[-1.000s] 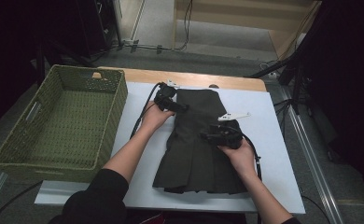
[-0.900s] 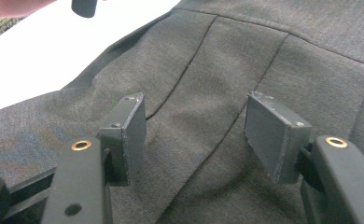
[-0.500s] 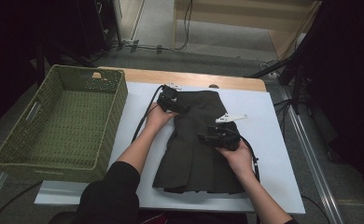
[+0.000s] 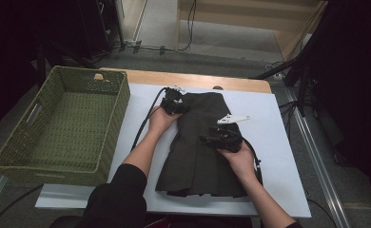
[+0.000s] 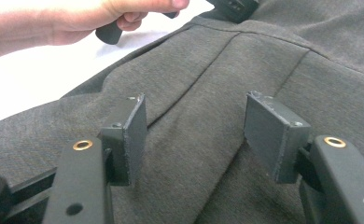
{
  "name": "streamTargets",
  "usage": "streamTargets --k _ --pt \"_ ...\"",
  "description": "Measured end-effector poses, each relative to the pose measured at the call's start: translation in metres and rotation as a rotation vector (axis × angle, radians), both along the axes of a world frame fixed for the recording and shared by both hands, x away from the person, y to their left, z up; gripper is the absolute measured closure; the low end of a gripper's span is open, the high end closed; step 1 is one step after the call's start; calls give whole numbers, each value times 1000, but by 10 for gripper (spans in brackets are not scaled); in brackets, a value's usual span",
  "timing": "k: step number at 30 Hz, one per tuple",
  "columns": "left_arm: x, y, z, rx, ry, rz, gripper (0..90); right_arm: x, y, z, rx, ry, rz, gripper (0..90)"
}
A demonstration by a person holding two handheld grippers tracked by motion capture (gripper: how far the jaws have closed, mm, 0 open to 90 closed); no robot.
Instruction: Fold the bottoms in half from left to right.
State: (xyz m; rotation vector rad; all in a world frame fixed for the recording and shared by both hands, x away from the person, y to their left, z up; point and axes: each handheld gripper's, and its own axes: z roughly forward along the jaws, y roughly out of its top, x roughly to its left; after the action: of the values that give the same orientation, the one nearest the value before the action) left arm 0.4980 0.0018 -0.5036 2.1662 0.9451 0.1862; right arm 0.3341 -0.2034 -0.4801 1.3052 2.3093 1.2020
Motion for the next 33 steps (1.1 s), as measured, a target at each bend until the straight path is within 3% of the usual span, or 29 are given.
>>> streamTargets --k 3,6,8,9,10,13,16,22,33 --pt "2 -2 8 17 32 11 823 0 3 1 -1 -5 9 382" --pt "2 -3 19 30 17 2 828 -1 5 3 6 -9 19 417" --pt "2 -1 26 20 20 -2 830 -2 7 6 3 -17 20 559" --pt "2 -1 29 3 29 1 831 -3 8 8 6 -29 25 569" --pt "2 0 32 -12 33 0 833 -3 9 10 10 -29 24 637" --pt "-1 0 39 -15 17 -6 833 -2 10 12 47 -13 43 731" --pt "-3 2 44 -35 19 -11 834 -1 16 10 45 0 63 793" --pt "-9 3 55 -53 -1 -26 834 3 32 3 12 11 82 815" --pt "-19 5 73 -80 13 -58 835 13 48 -18 -47 30 66 834"
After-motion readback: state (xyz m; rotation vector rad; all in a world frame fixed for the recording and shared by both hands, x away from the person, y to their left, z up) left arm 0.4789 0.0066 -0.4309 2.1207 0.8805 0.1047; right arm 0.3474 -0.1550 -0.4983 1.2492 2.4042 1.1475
